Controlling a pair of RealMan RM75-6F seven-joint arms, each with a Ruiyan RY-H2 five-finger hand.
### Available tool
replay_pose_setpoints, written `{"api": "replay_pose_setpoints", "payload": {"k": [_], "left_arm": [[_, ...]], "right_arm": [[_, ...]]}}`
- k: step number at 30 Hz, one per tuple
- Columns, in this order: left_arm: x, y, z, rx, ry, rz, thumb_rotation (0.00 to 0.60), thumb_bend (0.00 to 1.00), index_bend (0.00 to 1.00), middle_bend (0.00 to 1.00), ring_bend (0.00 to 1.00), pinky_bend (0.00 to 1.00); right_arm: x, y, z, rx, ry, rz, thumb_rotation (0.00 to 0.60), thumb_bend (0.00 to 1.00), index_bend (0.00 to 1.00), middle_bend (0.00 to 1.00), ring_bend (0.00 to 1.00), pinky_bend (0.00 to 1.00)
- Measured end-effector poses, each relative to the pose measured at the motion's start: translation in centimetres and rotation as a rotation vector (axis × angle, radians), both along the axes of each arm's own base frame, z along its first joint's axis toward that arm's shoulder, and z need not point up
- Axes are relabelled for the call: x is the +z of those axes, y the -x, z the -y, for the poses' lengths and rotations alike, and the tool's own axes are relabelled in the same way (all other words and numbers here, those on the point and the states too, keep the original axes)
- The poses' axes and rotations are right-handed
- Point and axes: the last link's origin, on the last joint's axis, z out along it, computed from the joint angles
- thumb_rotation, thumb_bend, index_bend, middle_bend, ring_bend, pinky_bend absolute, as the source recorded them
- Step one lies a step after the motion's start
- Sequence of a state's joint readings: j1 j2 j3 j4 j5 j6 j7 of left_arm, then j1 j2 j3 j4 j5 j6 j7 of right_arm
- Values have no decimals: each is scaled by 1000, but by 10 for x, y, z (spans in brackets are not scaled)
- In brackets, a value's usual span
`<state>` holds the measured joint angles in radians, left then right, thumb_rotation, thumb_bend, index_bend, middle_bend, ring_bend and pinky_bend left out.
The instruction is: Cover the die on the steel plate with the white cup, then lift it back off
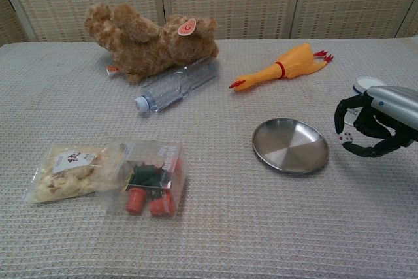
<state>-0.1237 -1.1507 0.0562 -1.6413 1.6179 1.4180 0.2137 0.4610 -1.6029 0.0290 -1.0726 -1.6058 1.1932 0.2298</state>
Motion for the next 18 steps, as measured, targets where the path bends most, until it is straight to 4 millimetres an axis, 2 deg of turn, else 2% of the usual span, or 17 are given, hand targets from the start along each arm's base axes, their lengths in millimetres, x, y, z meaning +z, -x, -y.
{"api": "replay_pose_setpoints", "payload": {"k": [6,11,14,17,18], "left_arm": [[1,0,0,-2,-2,3,600,366,278,443,419,574],[2,1,0,1,-5,8,600,367,278,443,419,574],[2,1,0,3,-4,9,600,367,278,443,419,574],[1,1,0,2,-1,7,600,366,278,443,419,574],[1,1,0,2,-1,7,600,366,278,443,419,574]], "right_arm": [[-6,-27,8,42,8,-33,600,265,581,932,811,981],[-13,-33,12,34,-10,-43,600,165,522,932,809,981],[-12,-32,11,40,-2,-40,600,104,489,932,769,980],[-8,-32,11,56,19,-32,600,67,461,865,680,970],[-7,-32,11,63,26,-28,600,63,449,783,633,959]]}}
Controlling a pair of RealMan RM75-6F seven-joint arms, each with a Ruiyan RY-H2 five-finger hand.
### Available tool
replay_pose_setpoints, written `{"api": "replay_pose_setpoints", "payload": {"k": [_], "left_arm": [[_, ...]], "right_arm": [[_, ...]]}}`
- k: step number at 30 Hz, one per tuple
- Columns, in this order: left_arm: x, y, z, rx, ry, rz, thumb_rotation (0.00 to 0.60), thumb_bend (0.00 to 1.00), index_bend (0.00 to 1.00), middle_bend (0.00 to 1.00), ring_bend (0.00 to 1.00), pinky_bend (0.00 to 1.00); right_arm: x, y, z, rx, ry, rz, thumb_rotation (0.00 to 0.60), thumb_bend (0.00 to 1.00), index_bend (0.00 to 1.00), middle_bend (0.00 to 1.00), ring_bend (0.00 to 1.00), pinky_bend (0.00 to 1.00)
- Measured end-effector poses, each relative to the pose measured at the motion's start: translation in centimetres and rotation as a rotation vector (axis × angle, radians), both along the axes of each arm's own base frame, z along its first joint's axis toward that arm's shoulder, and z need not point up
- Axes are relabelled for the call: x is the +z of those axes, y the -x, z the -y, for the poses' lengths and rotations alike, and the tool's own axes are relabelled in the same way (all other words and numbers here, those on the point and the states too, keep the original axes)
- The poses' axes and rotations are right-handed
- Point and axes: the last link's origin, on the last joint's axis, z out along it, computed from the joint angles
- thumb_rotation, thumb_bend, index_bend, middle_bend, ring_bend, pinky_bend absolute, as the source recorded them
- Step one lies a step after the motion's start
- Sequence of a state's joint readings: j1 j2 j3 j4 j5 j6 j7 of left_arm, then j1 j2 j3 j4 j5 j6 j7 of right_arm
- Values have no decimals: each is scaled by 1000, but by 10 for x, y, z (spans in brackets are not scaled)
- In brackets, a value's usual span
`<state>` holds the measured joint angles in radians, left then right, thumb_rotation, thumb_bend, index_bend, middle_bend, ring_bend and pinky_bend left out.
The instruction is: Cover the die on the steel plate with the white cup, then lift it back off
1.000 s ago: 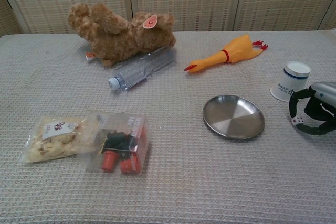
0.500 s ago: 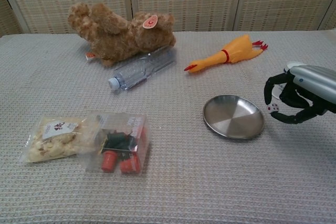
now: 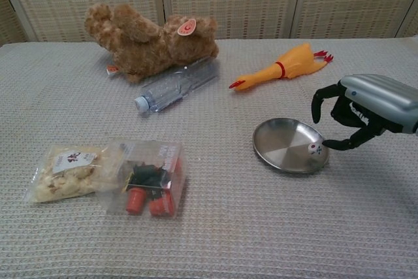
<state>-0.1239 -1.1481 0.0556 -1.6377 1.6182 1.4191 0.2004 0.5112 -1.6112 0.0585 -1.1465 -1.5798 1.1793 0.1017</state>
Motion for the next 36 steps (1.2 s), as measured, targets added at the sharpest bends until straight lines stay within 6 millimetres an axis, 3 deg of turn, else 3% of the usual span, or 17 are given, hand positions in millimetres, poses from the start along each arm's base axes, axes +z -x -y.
{"api": "replay_pose_setpoints", "payload": {"k": [4,11,15,26,36], "left_arm": [[-1,0,0,1,3,-3,600,366,278,443,419,573],[-1,0,0,2,3,-3,600,366,279,443,419,574],[-2,0,0,4,8,-8,600,366,278,443,419,574],[-3,-1,0,2,10,-13,600,367,278,444,419,574],[-3,-1,0,1,11,-14,600,367,278,444,419,574]], "right_arm": [[8,3,1,10,23,18,600,58,417,558,446,881],[26,16,12,3,92,3,600,58,400,341,169,491],[38,28,22,-20,145,-23,600,57,359,251,67,314],[52,60,47,-165,186,-44,600,57,317,215,36,284],[42,63,68,-217,177,16,600,56,313,203,36,284]]}}
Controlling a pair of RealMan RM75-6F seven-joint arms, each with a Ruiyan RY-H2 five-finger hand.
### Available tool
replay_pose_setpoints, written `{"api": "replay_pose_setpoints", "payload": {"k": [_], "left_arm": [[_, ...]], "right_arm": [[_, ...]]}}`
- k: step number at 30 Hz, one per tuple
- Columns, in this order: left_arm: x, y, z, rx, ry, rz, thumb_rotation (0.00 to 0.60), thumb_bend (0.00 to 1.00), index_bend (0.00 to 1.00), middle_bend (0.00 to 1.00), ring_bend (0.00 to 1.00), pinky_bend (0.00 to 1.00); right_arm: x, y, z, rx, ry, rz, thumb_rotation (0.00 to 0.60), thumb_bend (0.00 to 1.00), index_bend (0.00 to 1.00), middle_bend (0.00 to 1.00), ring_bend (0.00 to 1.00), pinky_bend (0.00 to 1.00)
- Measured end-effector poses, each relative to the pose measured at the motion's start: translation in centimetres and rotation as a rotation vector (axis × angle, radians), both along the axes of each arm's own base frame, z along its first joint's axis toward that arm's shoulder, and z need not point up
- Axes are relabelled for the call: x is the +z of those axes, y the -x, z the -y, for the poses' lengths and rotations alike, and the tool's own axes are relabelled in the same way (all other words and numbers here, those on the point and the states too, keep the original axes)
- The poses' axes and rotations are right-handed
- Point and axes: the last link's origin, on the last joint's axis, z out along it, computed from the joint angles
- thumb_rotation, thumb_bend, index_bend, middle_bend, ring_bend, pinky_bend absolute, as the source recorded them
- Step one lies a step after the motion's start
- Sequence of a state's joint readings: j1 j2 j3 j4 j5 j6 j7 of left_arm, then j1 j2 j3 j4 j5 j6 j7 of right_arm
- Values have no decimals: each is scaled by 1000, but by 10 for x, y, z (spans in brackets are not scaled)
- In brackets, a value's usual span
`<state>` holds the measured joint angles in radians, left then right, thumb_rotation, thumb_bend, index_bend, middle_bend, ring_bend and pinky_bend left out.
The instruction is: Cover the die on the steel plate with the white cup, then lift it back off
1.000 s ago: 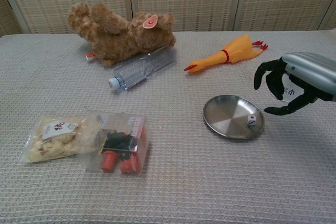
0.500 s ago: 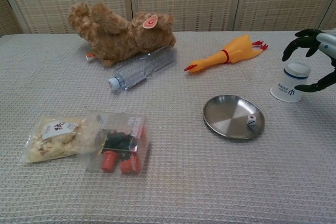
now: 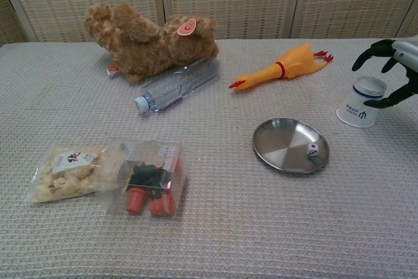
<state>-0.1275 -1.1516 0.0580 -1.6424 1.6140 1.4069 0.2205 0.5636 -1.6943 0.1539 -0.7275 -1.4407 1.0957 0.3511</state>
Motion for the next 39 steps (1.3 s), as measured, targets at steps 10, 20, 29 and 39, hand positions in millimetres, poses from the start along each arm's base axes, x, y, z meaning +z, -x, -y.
{"api": "replay_pose_setpoints", "payload": {"k": [10,20,29,39], "left_arm": [[1,0,0,-1,-3,5,600,366,278,444,419,573],[0,0,0,-1,0,3,600,366,278,445,420,573],[-1,0,0,3,4,0,600,367,278,445,419,574],[-1,0,0,3,9,-2,600,367,278,446,419,573]], "right_arm": [[-17,2,5,-17,-41,-16,600,145,360,215,84,314],[-11,-4,5,31,35,3,600,271,613,522,504,724],[-7,-18,-5,121,99,44,600,275,646,556,542,767],[-28,-65,-41,223,-85,233,600,274,646,556,542,767]]}}
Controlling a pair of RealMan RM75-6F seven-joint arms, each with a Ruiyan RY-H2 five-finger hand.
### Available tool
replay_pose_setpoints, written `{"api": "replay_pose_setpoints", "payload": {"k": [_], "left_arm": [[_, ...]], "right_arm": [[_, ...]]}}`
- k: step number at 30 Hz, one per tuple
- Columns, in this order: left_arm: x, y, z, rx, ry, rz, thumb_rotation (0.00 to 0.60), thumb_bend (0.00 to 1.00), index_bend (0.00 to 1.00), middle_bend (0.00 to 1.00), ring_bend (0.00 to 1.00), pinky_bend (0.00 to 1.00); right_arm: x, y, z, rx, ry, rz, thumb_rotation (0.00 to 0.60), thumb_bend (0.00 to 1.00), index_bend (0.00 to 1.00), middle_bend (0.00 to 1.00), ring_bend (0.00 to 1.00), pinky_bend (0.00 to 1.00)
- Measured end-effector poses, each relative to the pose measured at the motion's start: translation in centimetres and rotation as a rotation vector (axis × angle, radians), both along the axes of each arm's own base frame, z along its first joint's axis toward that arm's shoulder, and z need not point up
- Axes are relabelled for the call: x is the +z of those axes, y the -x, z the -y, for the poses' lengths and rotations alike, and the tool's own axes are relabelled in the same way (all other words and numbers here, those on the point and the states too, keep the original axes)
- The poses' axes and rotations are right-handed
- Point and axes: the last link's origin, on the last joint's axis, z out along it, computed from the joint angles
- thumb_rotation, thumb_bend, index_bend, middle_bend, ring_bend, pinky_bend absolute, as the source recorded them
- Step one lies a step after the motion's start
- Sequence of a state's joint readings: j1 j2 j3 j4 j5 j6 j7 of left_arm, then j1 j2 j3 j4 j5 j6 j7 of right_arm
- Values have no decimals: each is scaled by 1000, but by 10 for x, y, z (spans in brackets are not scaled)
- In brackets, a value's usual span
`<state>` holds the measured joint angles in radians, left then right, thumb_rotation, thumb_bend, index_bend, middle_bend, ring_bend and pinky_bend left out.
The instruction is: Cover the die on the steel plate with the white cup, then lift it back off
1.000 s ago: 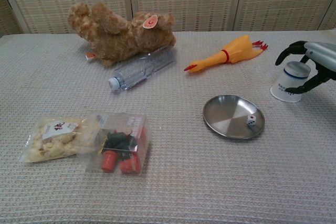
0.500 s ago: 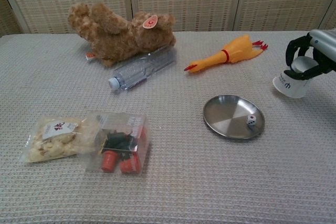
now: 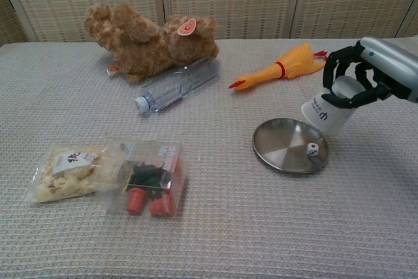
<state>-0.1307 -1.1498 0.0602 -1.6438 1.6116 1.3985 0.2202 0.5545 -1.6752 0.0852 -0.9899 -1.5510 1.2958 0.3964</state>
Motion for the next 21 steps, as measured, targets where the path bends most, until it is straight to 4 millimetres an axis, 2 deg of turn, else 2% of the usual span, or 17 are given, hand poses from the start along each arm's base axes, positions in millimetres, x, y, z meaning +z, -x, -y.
{"api": "replay_pose_setpoints", "payload": {"k": [3,7,21], "left_arm": [[0,0,0,0,0,2,600,367,278,446,420,573],[1,0,0,0,-2,5,600,368,278,447,419,573],[1,0,0,3,-1,3,600,366,278,448,419,573]], "right_arm": [[-3,-15,-12,21,-82,46,600,275,646,556,542,767],[-5,-18,-17,29,-125,37,600,275,646,556,542,767],[-15,-8,-11,-9,-125,-7,600,275,646,556,542,768]]}}
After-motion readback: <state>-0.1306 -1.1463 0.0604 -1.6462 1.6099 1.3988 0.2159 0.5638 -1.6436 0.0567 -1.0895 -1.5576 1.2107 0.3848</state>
